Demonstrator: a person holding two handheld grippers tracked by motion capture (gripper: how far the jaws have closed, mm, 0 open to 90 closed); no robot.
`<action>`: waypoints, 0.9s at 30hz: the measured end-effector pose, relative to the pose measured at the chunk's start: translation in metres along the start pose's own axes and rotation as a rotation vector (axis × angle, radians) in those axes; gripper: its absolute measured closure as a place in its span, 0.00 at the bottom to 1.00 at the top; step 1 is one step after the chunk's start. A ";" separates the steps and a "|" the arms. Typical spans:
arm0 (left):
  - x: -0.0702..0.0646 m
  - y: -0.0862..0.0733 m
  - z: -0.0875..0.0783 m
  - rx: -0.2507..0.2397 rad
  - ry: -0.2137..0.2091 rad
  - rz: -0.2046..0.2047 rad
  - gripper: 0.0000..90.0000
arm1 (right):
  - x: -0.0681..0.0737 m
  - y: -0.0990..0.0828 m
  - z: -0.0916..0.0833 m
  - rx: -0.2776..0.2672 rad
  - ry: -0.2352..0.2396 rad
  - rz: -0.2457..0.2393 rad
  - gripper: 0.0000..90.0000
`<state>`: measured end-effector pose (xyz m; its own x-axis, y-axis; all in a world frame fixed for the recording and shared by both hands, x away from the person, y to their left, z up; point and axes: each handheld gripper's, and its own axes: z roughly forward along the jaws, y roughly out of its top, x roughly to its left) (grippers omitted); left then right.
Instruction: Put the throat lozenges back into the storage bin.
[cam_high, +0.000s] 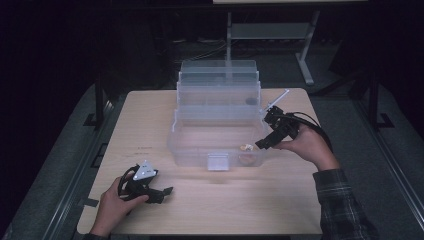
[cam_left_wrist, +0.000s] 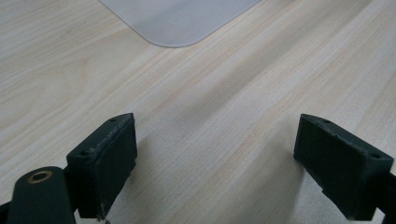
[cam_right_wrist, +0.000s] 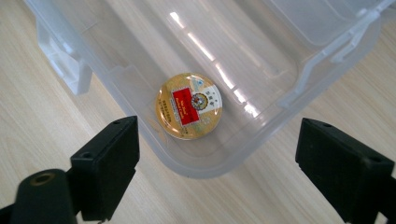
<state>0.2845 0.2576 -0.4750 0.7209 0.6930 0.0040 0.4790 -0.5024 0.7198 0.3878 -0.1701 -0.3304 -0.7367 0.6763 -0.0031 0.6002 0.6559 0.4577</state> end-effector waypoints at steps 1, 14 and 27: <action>0.000 0.000 0.000 0.001 0.000 0.001 0.14 | -0.001 -0.001 0.000 -0.004 -0.003 0.002 0.09; 0.000 0.000 0.000 0.000 0.000 0.000 0.14 | -0.005 -0.023 -0.009 -0.031 -0.013 0.029 0.02; 0.000 0.000 0.000 -0.002 0.000 -0.003 0.14 | -0.007 -0.053 -0.012 -0.080 -0.017 0.047 0.02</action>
<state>0.2845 0.2574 -0.4751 0.7195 0.6945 0.0024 0.4797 -0.4996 0.7213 0.3571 -0.2139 -0.3443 -0.7024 0.7118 0.0054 0.6066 0.5946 0.5276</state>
